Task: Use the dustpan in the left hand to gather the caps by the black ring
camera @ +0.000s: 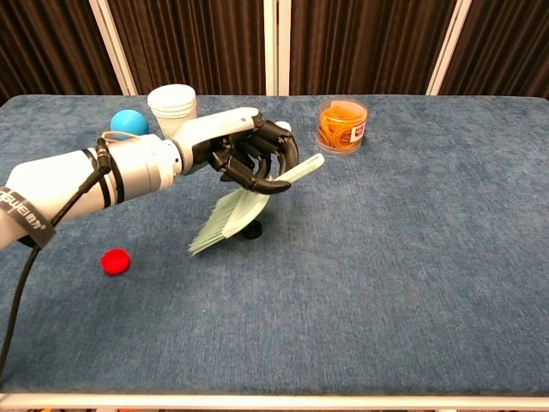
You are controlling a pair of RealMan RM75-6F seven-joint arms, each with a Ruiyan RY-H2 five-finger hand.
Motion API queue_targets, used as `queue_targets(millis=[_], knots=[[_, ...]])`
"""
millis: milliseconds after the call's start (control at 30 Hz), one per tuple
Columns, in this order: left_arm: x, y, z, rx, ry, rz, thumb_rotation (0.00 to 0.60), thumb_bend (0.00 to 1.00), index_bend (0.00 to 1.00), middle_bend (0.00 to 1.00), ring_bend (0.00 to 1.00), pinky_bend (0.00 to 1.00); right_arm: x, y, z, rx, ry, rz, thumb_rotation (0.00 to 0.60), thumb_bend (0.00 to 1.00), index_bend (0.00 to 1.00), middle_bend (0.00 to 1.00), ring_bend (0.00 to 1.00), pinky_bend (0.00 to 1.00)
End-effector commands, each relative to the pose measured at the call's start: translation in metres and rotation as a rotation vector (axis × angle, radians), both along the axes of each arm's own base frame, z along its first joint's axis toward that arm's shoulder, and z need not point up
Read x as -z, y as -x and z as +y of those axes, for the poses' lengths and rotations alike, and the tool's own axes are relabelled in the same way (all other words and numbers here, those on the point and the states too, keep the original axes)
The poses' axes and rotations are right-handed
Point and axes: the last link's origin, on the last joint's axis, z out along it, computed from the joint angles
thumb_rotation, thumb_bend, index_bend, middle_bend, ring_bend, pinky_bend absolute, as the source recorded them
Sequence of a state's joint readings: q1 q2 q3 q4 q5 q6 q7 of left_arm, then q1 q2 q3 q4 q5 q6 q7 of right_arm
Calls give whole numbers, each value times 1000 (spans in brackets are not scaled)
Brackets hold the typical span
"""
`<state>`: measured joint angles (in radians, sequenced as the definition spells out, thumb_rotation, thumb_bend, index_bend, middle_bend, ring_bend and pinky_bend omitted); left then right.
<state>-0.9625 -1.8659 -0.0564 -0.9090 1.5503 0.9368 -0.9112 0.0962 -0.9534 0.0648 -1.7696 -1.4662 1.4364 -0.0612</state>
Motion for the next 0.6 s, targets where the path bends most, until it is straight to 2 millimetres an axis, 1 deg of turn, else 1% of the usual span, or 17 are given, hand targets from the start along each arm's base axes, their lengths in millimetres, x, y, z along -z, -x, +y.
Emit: queue_targets(millis=[33,100,167,333,433,533,600], knots=[[-19,4,9,-2,-87,-11,600,373,542,614,649,876,-1,-1,-1,-6,0,2,600,155,31,147,28,115],[-32,11,13,-4,-143,0,600,375,542,614,649,876,-1,-1,-2,-12,-2,6,600,155,31,147,28,115],[-47,23,15,-17,-200,20,600,376,542,614,649,876,-2,-2,-4,-20,-5,10,600,156,31,147,28,115],[-78,57,11,-112,-287,50,600,376,542,614,649,876,-2,-4,-9,-33,-18,19,600,155,31,148,28,115],[-92,77,5,-185,-331,55,600,378,542,614,649,876,-1,-5,-13,-37,-28,25,600,155,31,148,28,115],[-100,95,-7,-246,-362,61,600,379,542,614,649,876,-1,-7,-18,-44,-34,29,600,155,31,148,28,115],[-102,104,-15,-270,-379,69,600,379,542,614,649,875,-1,-8,-20,-47,-37,31,600,155,31,148,28,115]])
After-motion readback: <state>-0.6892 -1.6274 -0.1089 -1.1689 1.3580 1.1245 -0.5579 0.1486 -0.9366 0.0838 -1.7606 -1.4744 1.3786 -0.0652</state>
